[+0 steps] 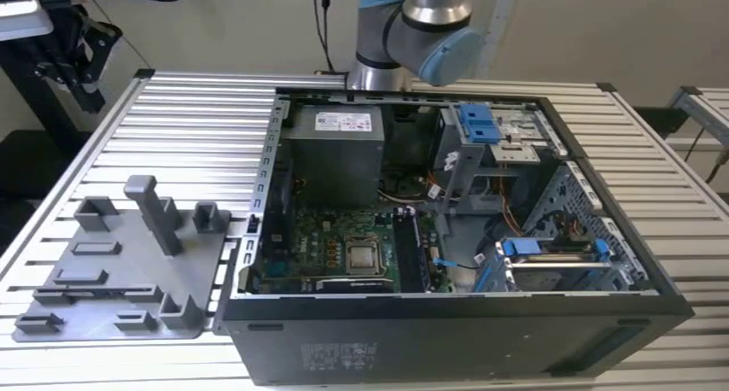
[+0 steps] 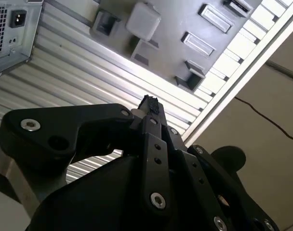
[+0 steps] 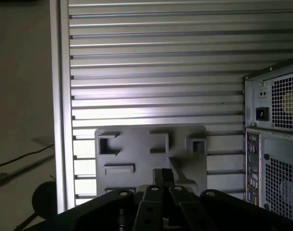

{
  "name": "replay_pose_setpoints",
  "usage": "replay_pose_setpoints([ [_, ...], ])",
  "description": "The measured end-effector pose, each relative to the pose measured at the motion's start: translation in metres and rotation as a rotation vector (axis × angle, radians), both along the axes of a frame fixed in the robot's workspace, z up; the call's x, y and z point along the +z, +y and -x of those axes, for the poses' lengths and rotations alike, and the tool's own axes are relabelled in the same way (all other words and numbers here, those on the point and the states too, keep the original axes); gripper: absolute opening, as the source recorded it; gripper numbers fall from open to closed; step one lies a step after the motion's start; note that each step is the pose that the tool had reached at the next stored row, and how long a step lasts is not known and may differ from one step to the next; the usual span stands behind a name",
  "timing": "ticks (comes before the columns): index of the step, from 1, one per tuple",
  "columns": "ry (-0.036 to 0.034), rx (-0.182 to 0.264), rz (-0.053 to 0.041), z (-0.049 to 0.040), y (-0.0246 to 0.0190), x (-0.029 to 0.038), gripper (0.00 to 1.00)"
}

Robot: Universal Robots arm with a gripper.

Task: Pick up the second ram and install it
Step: 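Reach for the second ram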

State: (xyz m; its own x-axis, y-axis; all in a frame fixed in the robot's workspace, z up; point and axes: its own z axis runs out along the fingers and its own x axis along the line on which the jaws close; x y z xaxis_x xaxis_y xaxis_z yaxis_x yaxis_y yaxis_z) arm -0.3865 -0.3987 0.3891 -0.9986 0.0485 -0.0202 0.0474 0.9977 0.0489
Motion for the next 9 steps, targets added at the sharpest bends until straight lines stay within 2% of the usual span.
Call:
replay_pose_setpoints([
  [6,0.0,0.0,0.0,0.0182,0.0,-0.0001,0.11],
  [9,0.0,0.0,0.0,0.0199,0.0,-0.0001,0.11],
])
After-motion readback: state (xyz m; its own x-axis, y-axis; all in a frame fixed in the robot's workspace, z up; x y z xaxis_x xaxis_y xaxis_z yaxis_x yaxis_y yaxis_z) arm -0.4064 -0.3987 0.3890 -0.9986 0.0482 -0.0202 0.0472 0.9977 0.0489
